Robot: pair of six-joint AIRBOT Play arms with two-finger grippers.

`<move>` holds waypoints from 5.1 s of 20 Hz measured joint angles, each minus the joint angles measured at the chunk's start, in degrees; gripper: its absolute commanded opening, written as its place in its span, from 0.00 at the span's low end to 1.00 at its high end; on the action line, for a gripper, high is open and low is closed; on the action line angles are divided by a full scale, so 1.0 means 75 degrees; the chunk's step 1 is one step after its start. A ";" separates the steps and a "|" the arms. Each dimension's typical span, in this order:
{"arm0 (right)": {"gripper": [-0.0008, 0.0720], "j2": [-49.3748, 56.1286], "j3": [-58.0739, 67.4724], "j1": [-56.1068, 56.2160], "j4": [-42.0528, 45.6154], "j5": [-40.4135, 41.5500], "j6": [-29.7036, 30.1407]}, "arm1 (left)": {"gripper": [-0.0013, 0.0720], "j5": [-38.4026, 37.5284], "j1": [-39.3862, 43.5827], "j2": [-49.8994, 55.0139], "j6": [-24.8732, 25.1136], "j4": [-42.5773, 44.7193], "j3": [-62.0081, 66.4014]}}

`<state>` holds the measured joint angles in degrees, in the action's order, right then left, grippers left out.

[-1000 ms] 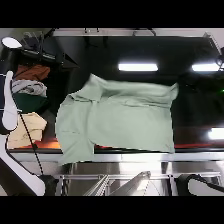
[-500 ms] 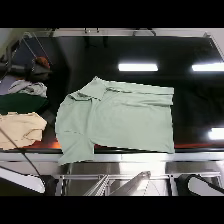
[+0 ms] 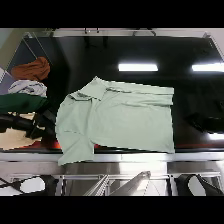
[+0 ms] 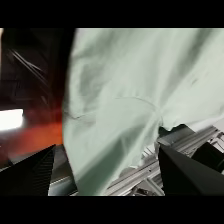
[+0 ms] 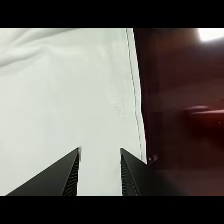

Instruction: Fold the shirts.

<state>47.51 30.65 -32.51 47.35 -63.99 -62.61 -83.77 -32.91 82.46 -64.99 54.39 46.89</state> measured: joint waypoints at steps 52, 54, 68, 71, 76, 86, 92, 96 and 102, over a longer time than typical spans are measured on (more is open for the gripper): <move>0.04 -0.0286 0.4398 0.0210 -0.2474 -0.2745 -0.0067 | 0.04 -0.2177 0.0399 -0.1667 0.2343 -0.5791 0.2145; 0.04 -0.0895 0.5307 -0.0262 -0.2745 -0.2221 -0.0047 | 0.04 -0.2588 0.0122 -0.2675 0.2573 -0.6843 0.2920; 0.04 -0.1801 0.6802 -0.1055 -0.3002 -0.0825 -0.0041 | 0.05 -0.2672 -0.0979 -0.3436 0.1090 -0.7682 0.7198; 0.04 -0.1113 0.5633 -0.0880 -0.2978 -0.0915 0.0102 | 0.04 -0.2573 0.0396 -0.2352 0.0924 -0.6094 0.7096; 0.04 0.0504 0.3567 -0.0291 -0.2981 -0.0393 0.0836 | 0.04 -0.2186 0.2127 0.0134 0.0988 -0.4383 0.6505; 0.03 0.5211 0.3861 0.0667 -0.5018 0.1058 0.3028 | 0.04 -0.1279 0.2731 0.5085 0.0519 -0.3363 0.9168; 0.03 0.6213 0.4654 0.0685 -0.4957 0.0589 0.3445 | 0.04 -0.0956 0.2585 0.5496 0.0527 -0.3684 0.9197; 0.03 0.6339 0.4736 0.0682 -0.3465 0.0105 0.3110 | 0.04 -0.1405 0.2565 0.5525 0.0522 -0.3509 0.8702; 0.03 0.6429 0.4383 0.0682 -0.1865 -0.0093 0.2632 | 0.04 -0.1749 0.2565 0.5534 0.0201 -0.2620 0.7807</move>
<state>95.72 63.53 -27.40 33.36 -64.69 -42.87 -96.88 -13.67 123.96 -63.48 34.74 105.45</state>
